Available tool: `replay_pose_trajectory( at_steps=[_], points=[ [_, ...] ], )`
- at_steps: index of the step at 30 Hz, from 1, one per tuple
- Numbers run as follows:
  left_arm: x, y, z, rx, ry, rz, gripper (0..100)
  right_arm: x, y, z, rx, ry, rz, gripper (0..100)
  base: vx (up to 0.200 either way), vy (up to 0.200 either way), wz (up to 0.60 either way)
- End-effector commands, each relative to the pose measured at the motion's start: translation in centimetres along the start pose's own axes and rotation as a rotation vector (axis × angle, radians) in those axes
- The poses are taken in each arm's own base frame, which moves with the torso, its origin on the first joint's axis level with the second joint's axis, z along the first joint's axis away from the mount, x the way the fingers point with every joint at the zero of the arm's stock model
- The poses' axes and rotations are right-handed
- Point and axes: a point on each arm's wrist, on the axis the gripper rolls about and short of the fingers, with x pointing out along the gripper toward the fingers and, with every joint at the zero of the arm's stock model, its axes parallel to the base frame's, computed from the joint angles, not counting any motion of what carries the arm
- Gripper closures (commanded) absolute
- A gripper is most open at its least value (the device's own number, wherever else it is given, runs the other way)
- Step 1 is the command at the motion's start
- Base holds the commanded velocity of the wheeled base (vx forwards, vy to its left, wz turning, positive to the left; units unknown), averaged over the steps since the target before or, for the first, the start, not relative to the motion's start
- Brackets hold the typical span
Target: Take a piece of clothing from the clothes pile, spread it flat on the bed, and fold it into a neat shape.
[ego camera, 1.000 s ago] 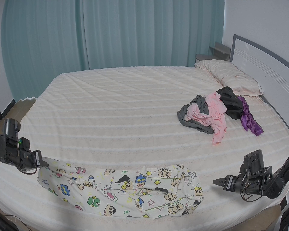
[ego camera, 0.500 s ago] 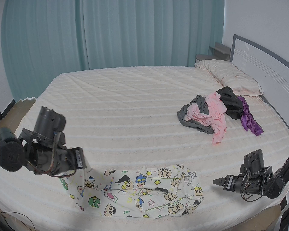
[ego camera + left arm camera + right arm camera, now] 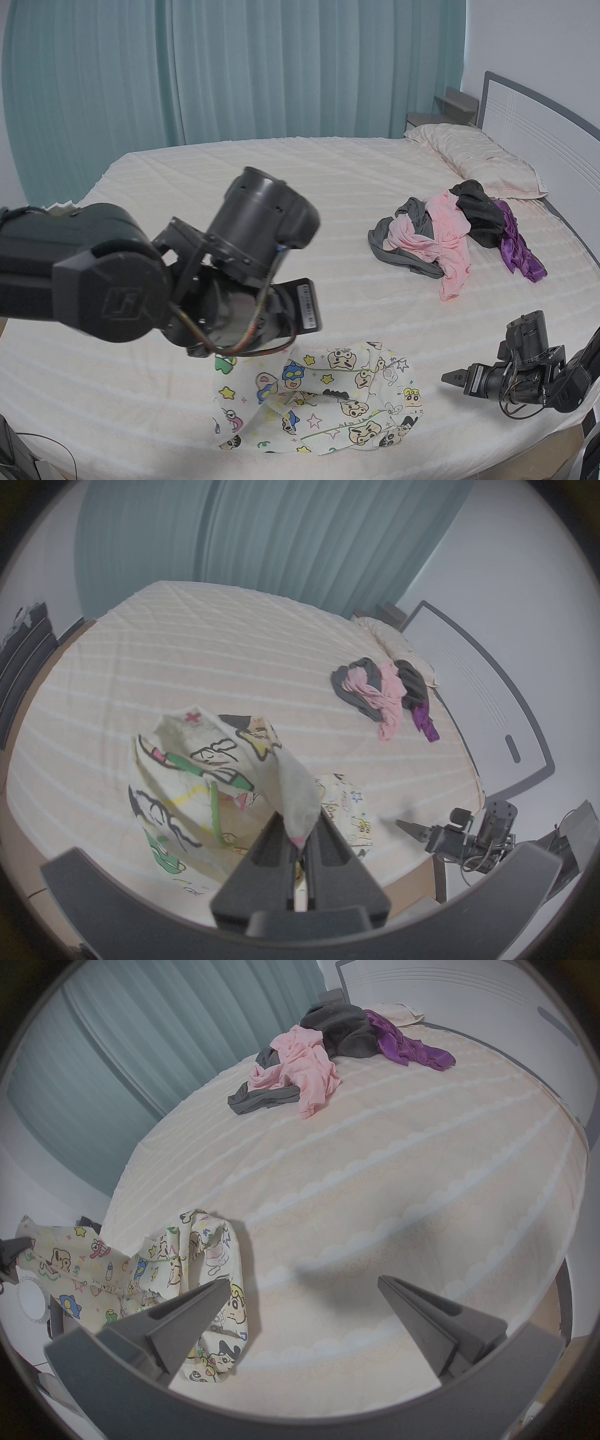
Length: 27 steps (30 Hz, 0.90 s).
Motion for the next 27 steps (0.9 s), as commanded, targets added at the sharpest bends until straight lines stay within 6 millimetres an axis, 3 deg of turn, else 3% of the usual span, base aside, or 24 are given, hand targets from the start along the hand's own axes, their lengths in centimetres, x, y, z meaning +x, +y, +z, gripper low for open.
replay_pose_trajectory(
  at_steps=[1,13,14,21,27],
  points=[
    [2.8,-3.2,-1.5,0.044,0.05,-0.008,100,0.0,0.1,0.0,-0.004,0.0,0.003,0,0.0,0.0,0.0],
    [2.5,-6.3,-1.8,0.004,0.026,-0.086,100,0.0,0.1,-0.1,-0.005,0.0,0.004,0,0.0,0.0,0.0],
    [2.7,-6.5,-1.7,-0.008,0.025,-0.088,0,0.0,0.1,-0.1,-0.005,0.0,0.004,0,0.0,0.0,0.0],
    [2.0,-7.7,-2.0,-0.037,0.026,-0.119,0,0.0,0.1,-0.1,-0.005,0.0,0.004,0,0.0,0.0,0.0],
    [1.1,-7.2,-2.0,-0.072,-0.003,-0.074,0,0.0,0.1,-0.1,-0.004,0.001,0.002,0,0.0,0.0,0.0]
  ],
)
